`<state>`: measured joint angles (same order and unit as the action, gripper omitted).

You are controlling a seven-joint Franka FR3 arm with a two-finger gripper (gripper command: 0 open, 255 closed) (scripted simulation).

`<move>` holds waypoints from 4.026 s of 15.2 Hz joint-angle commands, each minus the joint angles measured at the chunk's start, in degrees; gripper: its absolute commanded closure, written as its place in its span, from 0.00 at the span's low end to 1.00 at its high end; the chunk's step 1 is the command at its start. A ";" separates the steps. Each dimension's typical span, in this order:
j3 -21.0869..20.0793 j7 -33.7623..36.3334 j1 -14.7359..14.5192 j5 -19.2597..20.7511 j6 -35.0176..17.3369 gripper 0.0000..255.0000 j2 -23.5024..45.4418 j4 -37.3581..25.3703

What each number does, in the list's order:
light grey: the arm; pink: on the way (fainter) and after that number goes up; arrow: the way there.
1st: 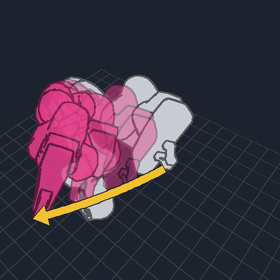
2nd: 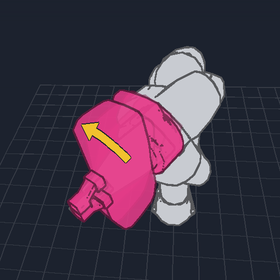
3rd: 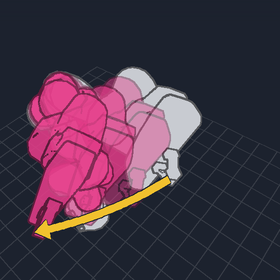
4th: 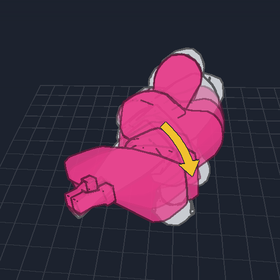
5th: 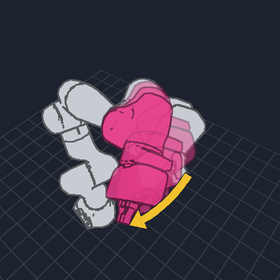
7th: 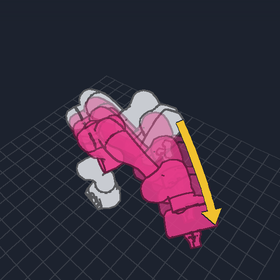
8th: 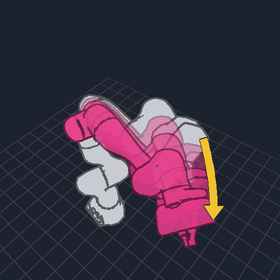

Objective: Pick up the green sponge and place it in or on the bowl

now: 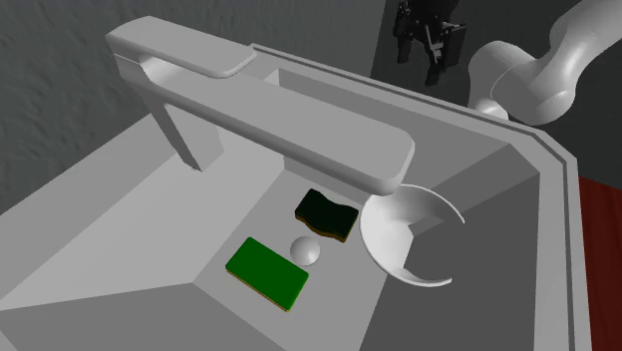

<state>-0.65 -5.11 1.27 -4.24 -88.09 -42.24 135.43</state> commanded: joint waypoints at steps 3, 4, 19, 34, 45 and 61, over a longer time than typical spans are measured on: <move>-2.55 5.11 0.46 -1.54 -3.54 0.00 2.00 0.73; -3.81 7.63 0.72 -2.22 -5.33 0.00 3.17 0.93; -19.25 46.38 6.63 -0.44 -28.79 0.00 30.93 -8.27; -20.66 66.10 7.37 9.89 -39.08 0.00 49.31 -16.01; -20.66 66.11 7.36 9.89 -39.06 1.00 49.32 -16.03; -20.84 64.64 7.62 8.01 -31.92 1.00 45.87 -20.02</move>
<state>-21.45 59.58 8.92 3.90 -120.93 3.84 116.12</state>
